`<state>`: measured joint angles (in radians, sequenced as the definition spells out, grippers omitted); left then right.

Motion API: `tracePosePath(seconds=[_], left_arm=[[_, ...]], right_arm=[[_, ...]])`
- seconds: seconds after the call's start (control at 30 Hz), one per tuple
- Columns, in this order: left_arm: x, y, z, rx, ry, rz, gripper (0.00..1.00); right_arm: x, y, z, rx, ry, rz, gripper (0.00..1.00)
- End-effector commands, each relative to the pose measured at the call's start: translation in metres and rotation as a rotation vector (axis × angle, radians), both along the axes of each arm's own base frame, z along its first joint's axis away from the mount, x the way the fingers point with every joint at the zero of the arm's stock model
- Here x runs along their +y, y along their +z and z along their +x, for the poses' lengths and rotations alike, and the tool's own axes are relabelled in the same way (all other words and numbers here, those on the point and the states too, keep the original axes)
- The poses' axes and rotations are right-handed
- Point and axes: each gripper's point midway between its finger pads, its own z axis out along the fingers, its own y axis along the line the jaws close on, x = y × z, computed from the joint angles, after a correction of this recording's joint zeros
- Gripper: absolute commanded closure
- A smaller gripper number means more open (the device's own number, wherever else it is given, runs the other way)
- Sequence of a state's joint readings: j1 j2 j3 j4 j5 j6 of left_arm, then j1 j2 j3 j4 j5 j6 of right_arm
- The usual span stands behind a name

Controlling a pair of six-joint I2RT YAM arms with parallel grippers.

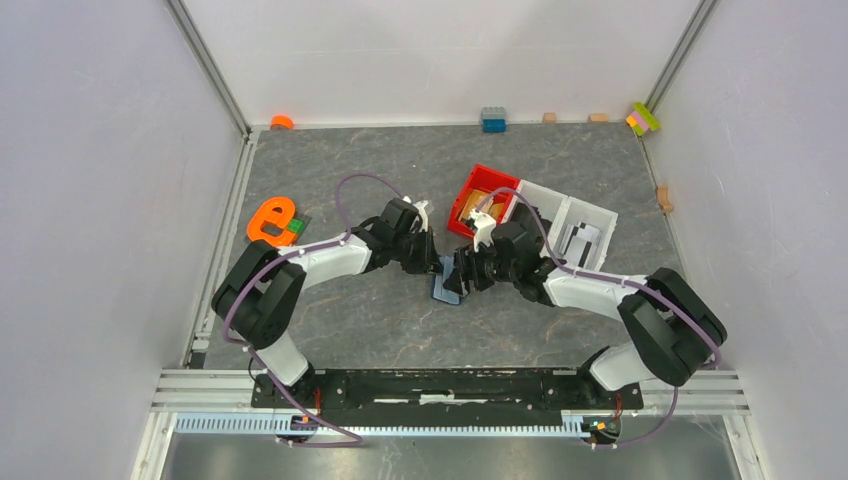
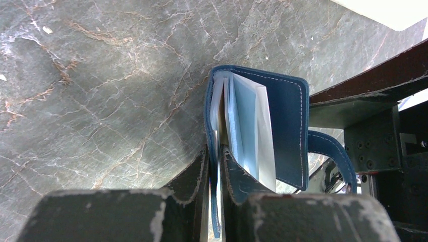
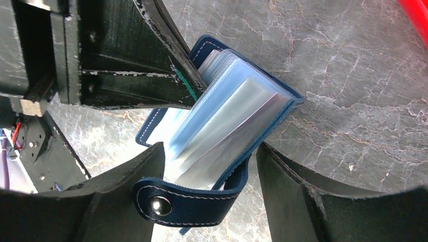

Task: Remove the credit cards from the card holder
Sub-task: Open the card holder at the center of the board.

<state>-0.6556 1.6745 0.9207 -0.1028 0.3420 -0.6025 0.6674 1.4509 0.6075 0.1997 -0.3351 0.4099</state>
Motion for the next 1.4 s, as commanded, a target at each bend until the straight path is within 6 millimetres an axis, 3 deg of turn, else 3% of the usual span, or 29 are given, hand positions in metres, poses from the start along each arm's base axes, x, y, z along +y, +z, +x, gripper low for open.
tracePosePath(seconds=[0.0,0.2,0.43,0.73,0.87,0.93,1.0,1.07,1.17,1.37], left_arm=[[0.002,0.006,-0.001,-0.031,-0.023,-0.004,0.92],[0.001,0.005,-0.002,-0.027,-0.025,-0.009,0.92],[0.000,0.006,-0.002,-0.025,-0.025,-0.017,0.92],[0.001,0.008,-0.003,-0.028,-0.026,-0.018,0.92],[0.002,0.008,-0.002,-0.034,-0.019,-0.013,0.91],[0.003,0.007,-0.001,-0.036,-0.014,-0.006,0.92],[0.004,0.007,-0.001,-0.037,-0.010,-0.002,0.92],[0.004,0.008,0.000,-0.043,-0.007,0.000,0.92],[0.004,0.009,0.000,-0.044,-0.007,-0.003,0.91],[0.003,0.011,-0.001,-0.044,-0.010,-0.015,0.92]], right_arm=[[0.008,0.012,0.012,-0.055,0.004,0.002,0.28],[0.007,0.007,0.014,-0.055,-0.005,-0.021,0.34],[0.009,0.001,0.013,-0.045,0.001,-0.038,0.24],[0.008,-0.003,0.016,-0.043,-0.009,-0.066,0.51],[0.006,0.003,0.017,-0.057,-0.016,-0.059,0.68],[0.006,0.009,0.016,-0.070,-0.018,-0.047,0.71],[0.006,0.014,0.016,-0.082,-0.018,-0.035,0.66],[0.007,0.022,0.014,-0.096,-0.010,-0.012,0.43],[0.009,0.029,0.010,-0.107,0.001,0.024,0.22],[0.015,0.022,0.006,-0.073,0.031,0.038,0.15]])
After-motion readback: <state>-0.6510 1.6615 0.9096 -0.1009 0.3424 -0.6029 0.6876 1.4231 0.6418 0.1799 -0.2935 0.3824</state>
